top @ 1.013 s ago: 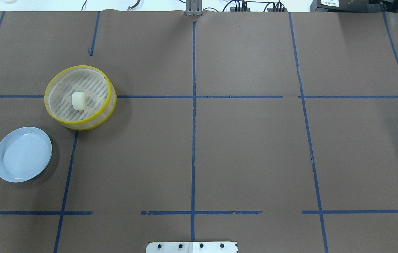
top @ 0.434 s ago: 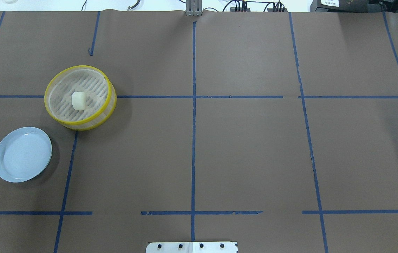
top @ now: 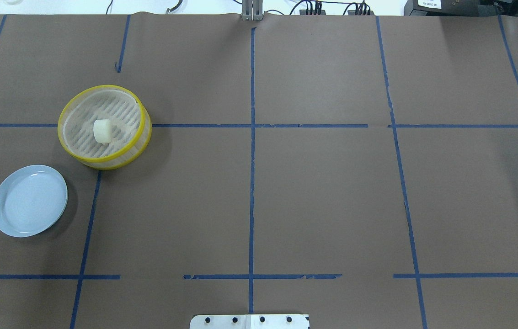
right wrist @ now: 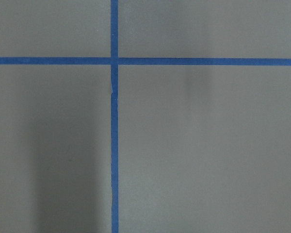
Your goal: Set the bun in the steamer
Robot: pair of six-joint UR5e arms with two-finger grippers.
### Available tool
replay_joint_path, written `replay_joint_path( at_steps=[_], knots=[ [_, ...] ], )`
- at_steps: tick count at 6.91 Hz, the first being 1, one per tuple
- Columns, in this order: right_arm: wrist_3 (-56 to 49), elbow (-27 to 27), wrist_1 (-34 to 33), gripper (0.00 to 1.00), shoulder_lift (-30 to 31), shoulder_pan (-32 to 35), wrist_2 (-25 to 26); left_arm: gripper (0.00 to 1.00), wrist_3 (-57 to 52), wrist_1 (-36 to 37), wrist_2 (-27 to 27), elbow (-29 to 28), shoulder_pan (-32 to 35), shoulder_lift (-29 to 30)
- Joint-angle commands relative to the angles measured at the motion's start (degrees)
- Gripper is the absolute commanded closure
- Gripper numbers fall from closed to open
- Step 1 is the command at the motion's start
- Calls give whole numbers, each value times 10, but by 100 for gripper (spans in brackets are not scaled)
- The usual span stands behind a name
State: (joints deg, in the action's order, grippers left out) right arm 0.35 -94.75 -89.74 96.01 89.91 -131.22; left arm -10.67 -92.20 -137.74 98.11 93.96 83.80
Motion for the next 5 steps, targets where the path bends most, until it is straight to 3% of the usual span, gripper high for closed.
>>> replay_joint_path(
  at_steps=[1,5],
  knots=[
    [0,0,0,0,1,0,0,0,2,-2,-1,-5,8,-11],
    [0,0,0,0,1,0,0,0,1,-1,0,5,8,-12]
  ],
)
